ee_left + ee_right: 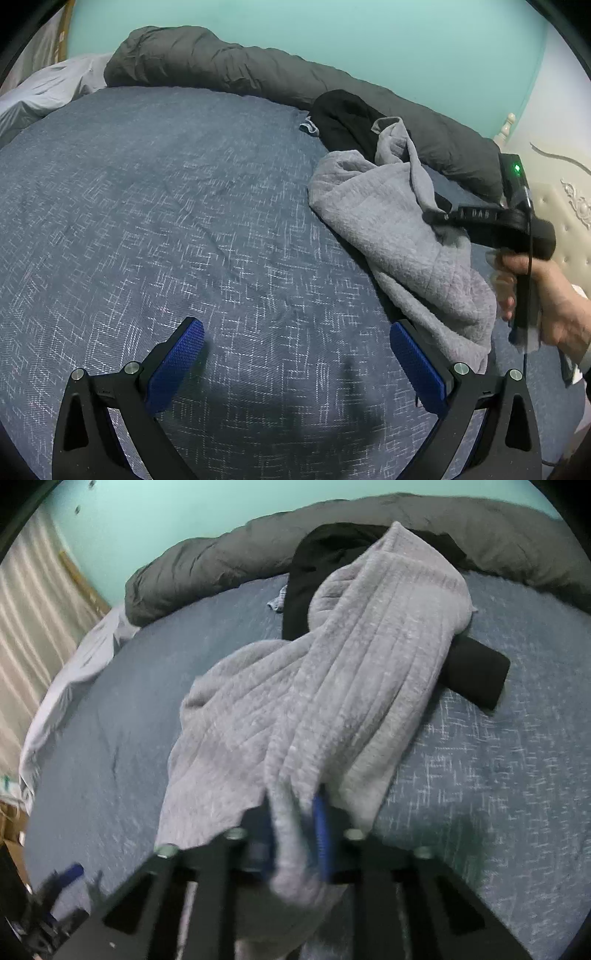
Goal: Fold clothes
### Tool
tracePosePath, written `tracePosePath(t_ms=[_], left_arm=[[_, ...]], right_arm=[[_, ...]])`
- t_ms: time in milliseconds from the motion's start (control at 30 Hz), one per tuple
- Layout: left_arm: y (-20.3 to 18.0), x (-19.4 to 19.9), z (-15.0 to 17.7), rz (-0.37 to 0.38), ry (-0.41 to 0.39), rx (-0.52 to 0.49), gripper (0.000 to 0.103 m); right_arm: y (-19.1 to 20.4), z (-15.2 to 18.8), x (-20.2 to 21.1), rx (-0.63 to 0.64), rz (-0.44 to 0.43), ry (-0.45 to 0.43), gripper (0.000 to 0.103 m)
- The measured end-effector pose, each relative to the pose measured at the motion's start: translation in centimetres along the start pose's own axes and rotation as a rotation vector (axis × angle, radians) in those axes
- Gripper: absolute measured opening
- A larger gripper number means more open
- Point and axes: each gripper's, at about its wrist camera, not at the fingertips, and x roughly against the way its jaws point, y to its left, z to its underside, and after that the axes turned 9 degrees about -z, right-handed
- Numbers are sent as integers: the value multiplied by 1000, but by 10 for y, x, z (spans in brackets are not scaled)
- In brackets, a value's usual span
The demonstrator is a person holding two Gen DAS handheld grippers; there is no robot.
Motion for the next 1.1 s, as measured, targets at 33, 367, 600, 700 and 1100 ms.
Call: tracePosePath(t_ms=[33,367,600,700,1100], left_arm=[[-1,0,0,1,0,-1,103],[-5,6,-1,15,-9,-4,103],[-6,10,-2,25,-8,0,103],[-8,13,-1,25,-13,-3,103],[-15,9,1,34,3,-19,103]], right_arm=[[1,3,6,1,-2,-12,7],[11,63,119,-10,-77,-142,6],[20,142,172,-60,-86,-87,6],[6,170,174,-120,-41,-41,6],[-13,128,214,-145,103,-175,38]])
